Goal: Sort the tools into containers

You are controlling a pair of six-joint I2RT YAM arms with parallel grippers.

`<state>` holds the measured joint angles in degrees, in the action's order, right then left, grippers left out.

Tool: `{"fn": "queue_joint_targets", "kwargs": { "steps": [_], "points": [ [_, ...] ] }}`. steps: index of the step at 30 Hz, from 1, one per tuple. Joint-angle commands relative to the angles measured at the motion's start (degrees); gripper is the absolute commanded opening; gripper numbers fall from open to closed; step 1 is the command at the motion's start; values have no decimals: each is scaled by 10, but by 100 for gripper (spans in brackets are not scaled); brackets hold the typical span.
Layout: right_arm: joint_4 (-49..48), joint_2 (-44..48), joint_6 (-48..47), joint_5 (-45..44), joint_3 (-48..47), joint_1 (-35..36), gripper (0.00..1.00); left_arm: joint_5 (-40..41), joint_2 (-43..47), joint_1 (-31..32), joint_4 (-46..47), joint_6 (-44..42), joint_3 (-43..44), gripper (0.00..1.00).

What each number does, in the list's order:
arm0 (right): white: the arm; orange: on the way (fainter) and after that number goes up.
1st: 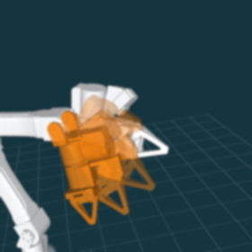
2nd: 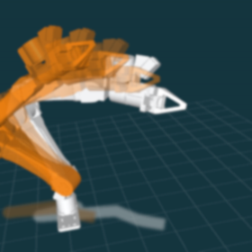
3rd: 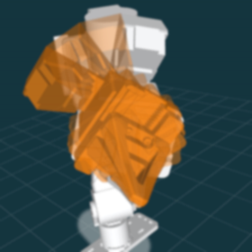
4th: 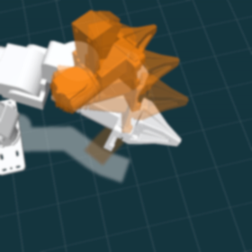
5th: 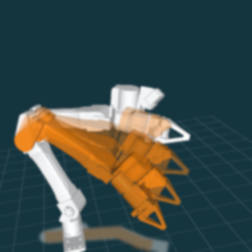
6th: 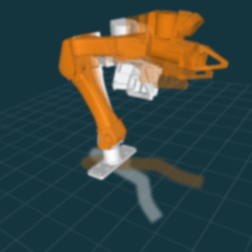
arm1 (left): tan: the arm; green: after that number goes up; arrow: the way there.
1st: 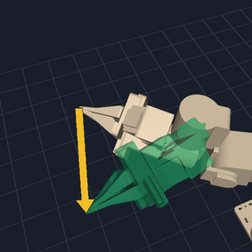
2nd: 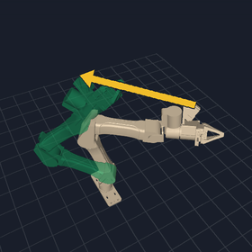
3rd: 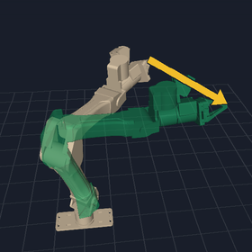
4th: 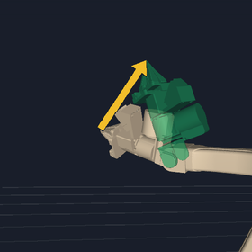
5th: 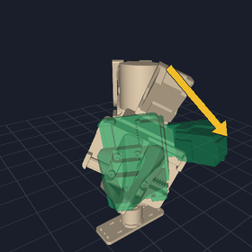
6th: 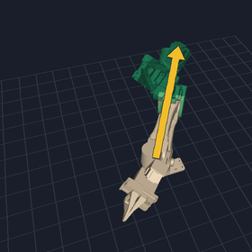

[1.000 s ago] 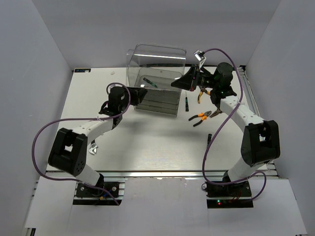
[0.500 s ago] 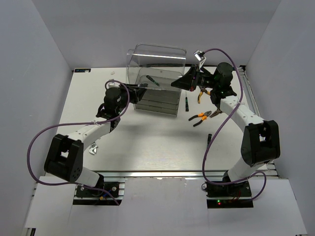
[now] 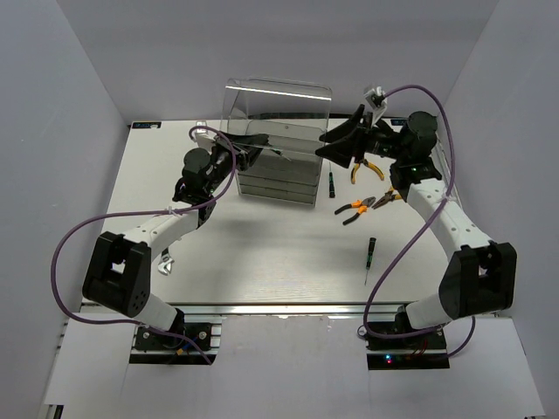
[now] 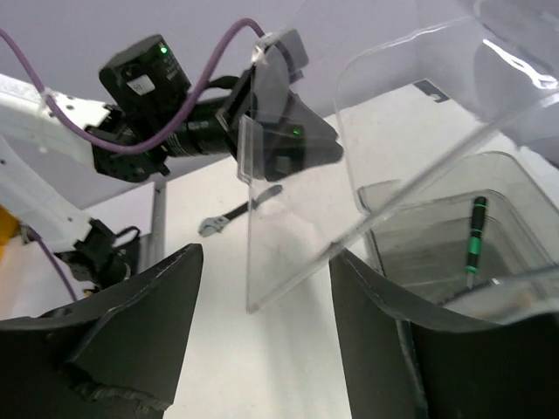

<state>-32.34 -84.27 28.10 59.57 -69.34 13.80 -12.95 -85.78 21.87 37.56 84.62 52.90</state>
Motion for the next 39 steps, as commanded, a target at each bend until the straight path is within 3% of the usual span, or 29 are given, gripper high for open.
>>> {"fn": "queue_joint_targets", "kwargs": {
  "steps": [1,5,8,10,11,15,21,24,31,39],
  "points": [
    [49,35,-79,12,21,-28,68,-19,26,2,40,-25,17,32],
    [137,57,-184,58,42,-53,71,-23,30,2,45,-28,17,32],
    [300,67,-355,91,38,-62,72,-24,31,2,46,-28,18,32],
    [415,62,-502,56,18,-62,72,-25,32,2,46,-31,19,32],
    [498,58,-539,39,13,-62,71,-26,32,2,46,-31,18,32],
    [626,35,-654,-109,12,-61,69,-25,39,0,46,-40,17,32],
    [631,24,-549,-458,86,-29,64,-25,43,-2,46,-44,10,32],
    [631,35,-485,-548,126,-21,64,-24,46,-4,46,-45,7,32],
    [649,24,-392,-583,182,-12,61,-25,47,-6,46,-44,2,33],
    [628,-25,-376,-566,198,-13,59,-27,50,-10,46,-45,-3,33]
  ]
}}
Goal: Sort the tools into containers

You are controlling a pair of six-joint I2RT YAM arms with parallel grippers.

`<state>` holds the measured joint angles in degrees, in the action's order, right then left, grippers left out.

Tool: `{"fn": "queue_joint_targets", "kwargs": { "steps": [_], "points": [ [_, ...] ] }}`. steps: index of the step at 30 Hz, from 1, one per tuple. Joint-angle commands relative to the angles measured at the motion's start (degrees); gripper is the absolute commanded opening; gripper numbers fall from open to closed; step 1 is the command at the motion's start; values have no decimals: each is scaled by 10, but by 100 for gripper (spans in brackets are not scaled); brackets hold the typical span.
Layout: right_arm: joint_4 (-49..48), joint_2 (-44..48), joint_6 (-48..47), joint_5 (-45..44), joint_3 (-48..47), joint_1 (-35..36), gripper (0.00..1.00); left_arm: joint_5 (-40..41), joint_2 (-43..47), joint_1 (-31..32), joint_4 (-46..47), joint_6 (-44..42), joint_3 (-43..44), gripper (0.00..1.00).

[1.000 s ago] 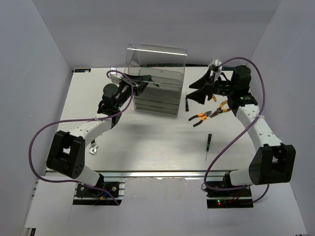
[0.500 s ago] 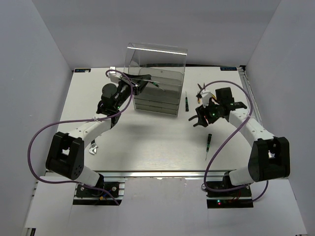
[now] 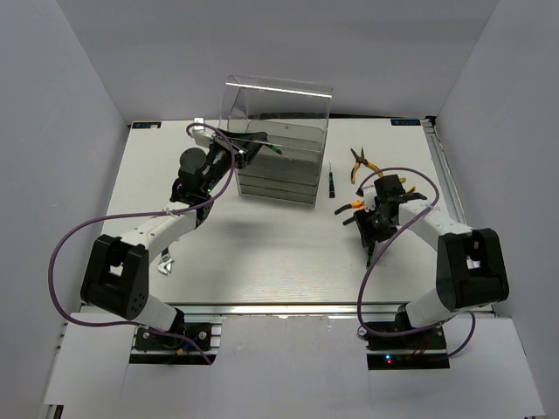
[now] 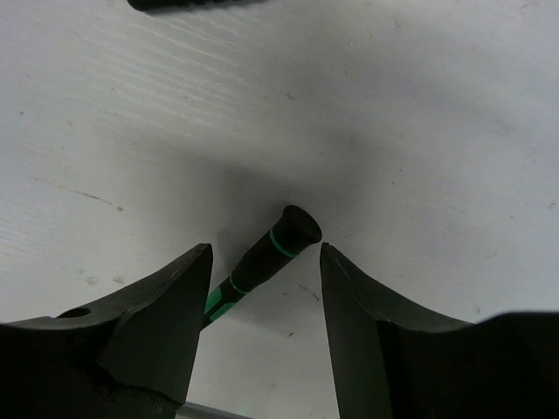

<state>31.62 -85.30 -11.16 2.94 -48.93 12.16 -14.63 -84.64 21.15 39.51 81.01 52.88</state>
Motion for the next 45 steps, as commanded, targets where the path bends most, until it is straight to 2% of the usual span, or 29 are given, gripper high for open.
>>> {"fn": "queue_joint_targets", "kwargs": {
  "steps": [1,5,11,16,17,21,24,27,30,31,32,33,34,35,38,41,45],
  "points": [
    [-10,-21,18,5,-8,4,59,-10,39,-3,27,-7,-4,33],
    [-9,-52,36,17,-16,4,57,-5,43,-3,27,-9,-7,33],
    [-2,-84,36,13,-28,3,46,-1,47,-6,27,-8,-9,33],
    [4,-94,23,17,-32,9,24,-1,43,-6,27,-4,-8,33],
    [4,-92,23,18,-32,10,24,-1,42,-6,27,-4,-9,33],
    [6,-80,-2,39,-30,23,11,-7,35,-6,27,0,-2,33],
    [-2,-52,-53,58,-28,46,5,-9,33,-7,27,2,2,33],
    [-16,-6,-147,94,-22,74,2,-9,33,-7,27,3,5,33],
    [26,35,-317,185,-46,92,0,-8,32,-7,27,4,9,33],
    [49,43,-367,248,-56,94,0,-8,32,-7,27,3,11,33],
    [82,51,-495,283,-70,95,0,-7,33,-8,27,3,12,33],
    [161,53,-562,312,-87,97,0,-8,32,-8,27,2,14,33],
    [198,53,-624,358,-119,100,0,-7,33,-8,27,2,14,33],
    [226,51,-711,368,-132,116,0,-7,33,-8,27,3,15,33],
    [269,35,-810,382,-177,156,0,-4,34,-8,27,6,17,33],
    [278,13,-851,384,-230,197,0,0,35,-8,27,14,17,33],
    [225,0,-888,391,-277,234,0,8,36,-8,27,25,21,33]
  ]
}}
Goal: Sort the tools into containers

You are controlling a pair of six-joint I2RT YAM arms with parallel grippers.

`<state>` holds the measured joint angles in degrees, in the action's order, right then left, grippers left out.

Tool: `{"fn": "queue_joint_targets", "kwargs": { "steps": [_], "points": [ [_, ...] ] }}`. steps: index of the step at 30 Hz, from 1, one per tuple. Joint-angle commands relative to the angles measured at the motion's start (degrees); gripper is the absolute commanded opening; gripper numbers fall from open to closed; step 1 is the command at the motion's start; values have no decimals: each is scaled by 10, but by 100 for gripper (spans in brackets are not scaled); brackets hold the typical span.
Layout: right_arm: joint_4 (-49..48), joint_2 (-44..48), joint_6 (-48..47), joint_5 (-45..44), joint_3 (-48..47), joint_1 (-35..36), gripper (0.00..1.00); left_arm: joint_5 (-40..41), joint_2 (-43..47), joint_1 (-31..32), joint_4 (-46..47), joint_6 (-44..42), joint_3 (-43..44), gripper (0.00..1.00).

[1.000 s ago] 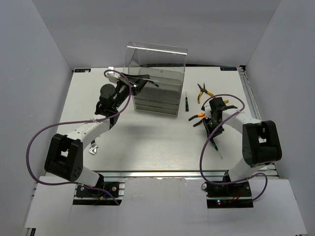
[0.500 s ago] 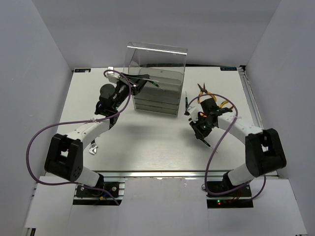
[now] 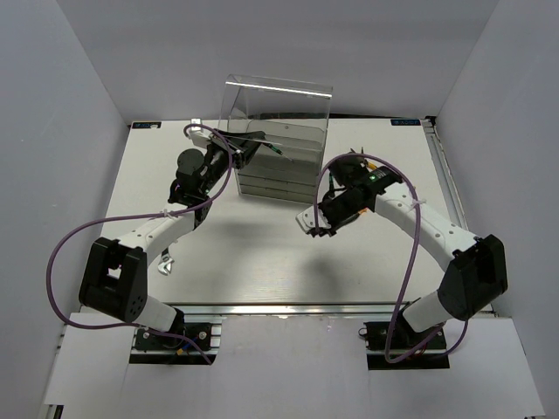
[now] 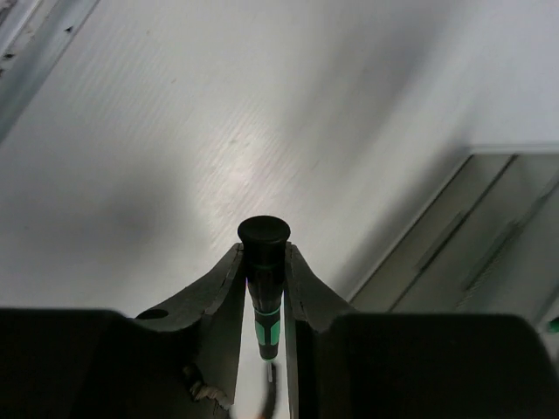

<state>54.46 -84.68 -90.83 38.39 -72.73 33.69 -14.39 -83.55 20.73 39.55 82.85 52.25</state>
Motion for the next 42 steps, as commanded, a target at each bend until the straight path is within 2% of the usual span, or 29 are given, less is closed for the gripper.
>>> {"fn": "queue_joint_targets", "kwargs": {
  "steps": [1,6,11,15,22,29,32,34,36,42],
  "points": [
    [-36,-9,-92,38,-44,24,0,8,25,-3,26,9,28,33],
    [-150,-9,-87,48,-58,42,0,16,27,-3,25,17,37,33],
    [-347,-3,-21,30,-24,44,0,22,29,-3,21,23,48,33],
    [-463,-8,38,13,-8,45,0,22,27,-3,18,23,54,33],
    [-601,-57,129,-91,5,42,0,21,22,-3,17,23,59,33],
    [-667,-100,166,-201,19,39,0,19,20,-4,18,23,63,33],
    [-683,-126,181,-239,11,40,13,18,20,-4,17,22,63,33],
    [-682,-134,190,-256,4,39,27,18,19,-4,18,24,64,33],
    [-674,-140,189,-256,2,38,34,18,19,-4,18,23,64,33],
    [-676,-139,194,-263,16,37,40,17,17,-5,18,23,65,33]
  ]
}}
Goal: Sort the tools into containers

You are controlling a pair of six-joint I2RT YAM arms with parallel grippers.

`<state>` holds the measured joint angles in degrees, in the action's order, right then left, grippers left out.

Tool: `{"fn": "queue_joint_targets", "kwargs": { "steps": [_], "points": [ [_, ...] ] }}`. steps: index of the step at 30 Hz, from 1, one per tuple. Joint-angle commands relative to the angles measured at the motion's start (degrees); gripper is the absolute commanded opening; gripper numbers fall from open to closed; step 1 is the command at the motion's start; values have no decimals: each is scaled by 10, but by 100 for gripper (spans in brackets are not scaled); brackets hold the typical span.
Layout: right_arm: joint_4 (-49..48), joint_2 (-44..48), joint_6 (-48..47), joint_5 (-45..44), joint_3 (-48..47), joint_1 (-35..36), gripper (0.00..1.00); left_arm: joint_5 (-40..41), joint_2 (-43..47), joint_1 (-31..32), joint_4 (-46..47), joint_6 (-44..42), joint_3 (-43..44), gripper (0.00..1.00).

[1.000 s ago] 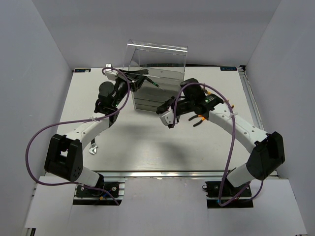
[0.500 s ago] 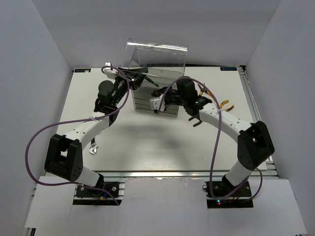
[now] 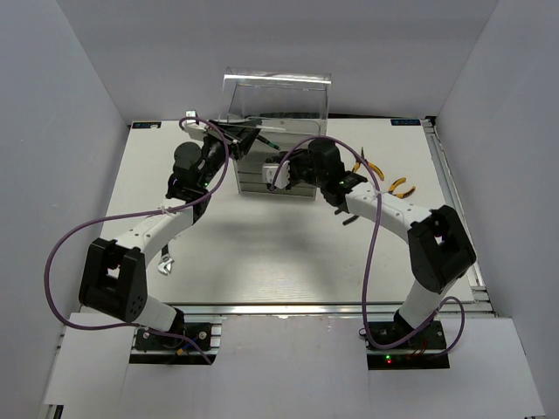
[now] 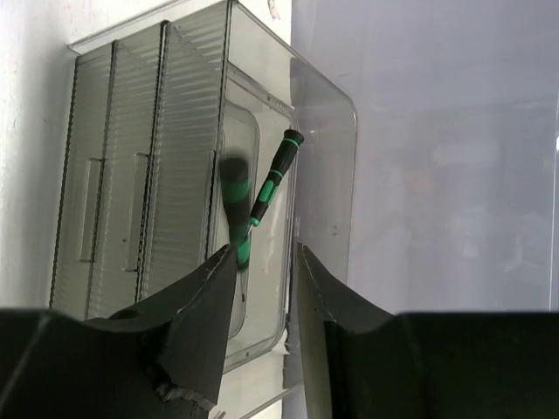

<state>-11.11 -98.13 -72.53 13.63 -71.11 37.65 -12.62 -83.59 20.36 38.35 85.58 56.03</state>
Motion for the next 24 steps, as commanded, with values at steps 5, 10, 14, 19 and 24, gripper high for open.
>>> {"fn": "queue_joint_targets", "kwargs": {
  "steps": [5,10,14,19,24],
  "points": [
    [-32,-6,24,-36,9,-4,41,-1,13,-1,30,-5,35,33],
    [-23,13,26,-17,23,-6,43,-3,7,-1,30,-4,41,33],
    [88,63,-12,114,26,-14,58,-6,4,-2,30,-4,49,33],
    [338,115,-141,276,18,-19,66,-7,-1,-2,30,-3,53,33],
    [391,133,-89,284,53,-30,62,-6,-1,-1,30,-4,45,33]
  ]
}}
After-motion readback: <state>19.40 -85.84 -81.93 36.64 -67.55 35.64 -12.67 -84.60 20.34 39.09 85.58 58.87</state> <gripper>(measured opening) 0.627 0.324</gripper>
